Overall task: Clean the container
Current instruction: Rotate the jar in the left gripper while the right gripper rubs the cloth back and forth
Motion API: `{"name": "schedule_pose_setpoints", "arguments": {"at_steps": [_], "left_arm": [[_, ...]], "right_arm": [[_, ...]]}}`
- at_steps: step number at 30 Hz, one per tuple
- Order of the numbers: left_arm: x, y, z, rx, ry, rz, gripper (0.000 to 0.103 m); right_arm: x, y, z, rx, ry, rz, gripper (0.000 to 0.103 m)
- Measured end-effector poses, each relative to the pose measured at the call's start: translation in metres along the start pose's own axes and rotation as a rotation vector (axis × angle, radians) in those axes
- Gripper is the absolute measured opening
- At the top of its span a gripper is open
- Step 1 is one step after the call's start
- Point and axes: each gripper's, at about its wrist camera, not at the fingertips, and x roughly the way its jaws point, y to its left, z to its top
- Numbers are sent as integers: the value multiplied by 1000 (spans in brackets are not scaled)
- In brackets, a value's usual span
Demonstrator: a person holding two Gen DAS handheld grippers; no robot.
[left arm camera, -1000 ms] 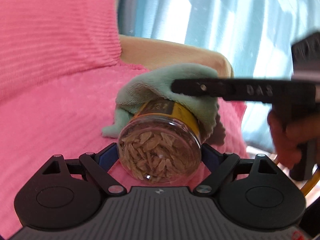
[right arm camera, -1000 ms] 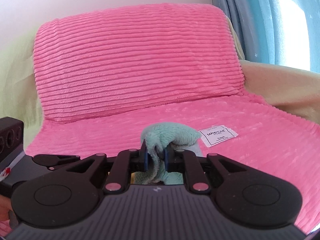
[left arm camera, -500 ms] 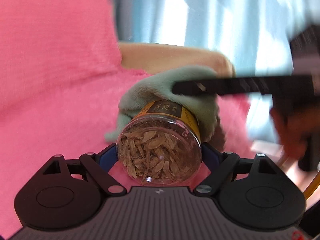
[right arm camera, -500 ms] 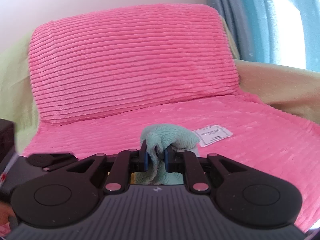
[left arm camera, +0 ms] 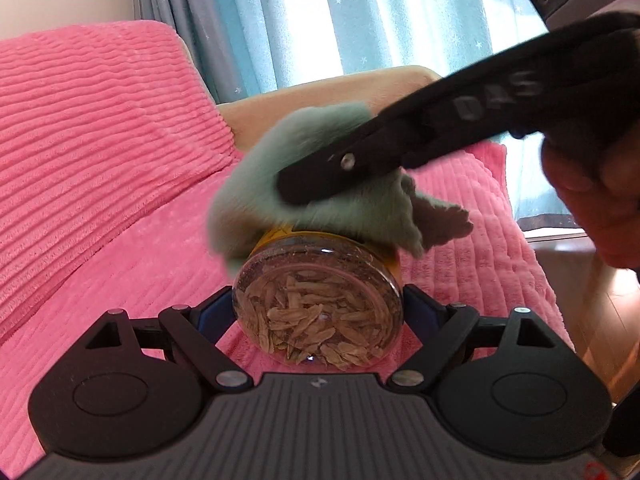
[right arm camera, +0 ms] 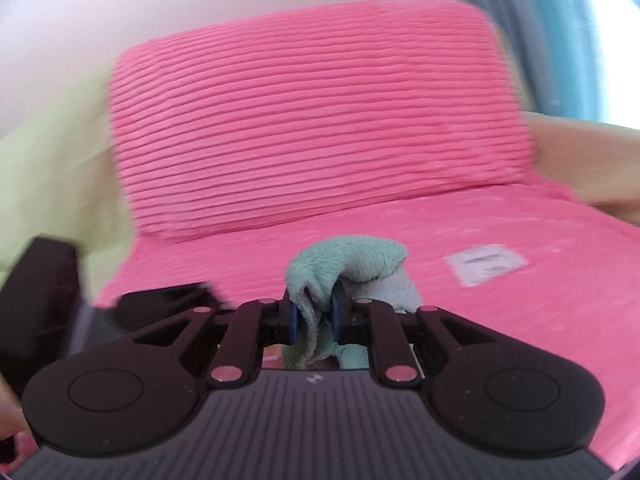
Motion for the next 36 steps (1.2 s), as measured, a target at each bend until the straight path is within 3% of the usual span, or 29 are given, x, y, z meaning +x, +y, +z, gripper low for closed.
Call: {"name": "schedule_pose_setpoints", "arguments": {"at_steps": [13,16,20,28,32,36], "left_arm": [[-5,-7,-3,24,0,0,87],[-4,3,-4,-57,15,-42,88],[-3,25,-8,-267,4,-139,88],[5,55,-20,-591,8,-268,88],[4,57,-24,-620,4,-280,87],[-2,48,-16,-513,-12,-227,87]], "right_arm": [[1,-5,1,15,0,6,11],[1,-6,2,18,1,8,11],[1,-7,2,23,1,9,11],[1,-10,3,32,1,13,11],[1,-12,4,36,1,15,11],[2,-13,4,41,1,17,11]]}}
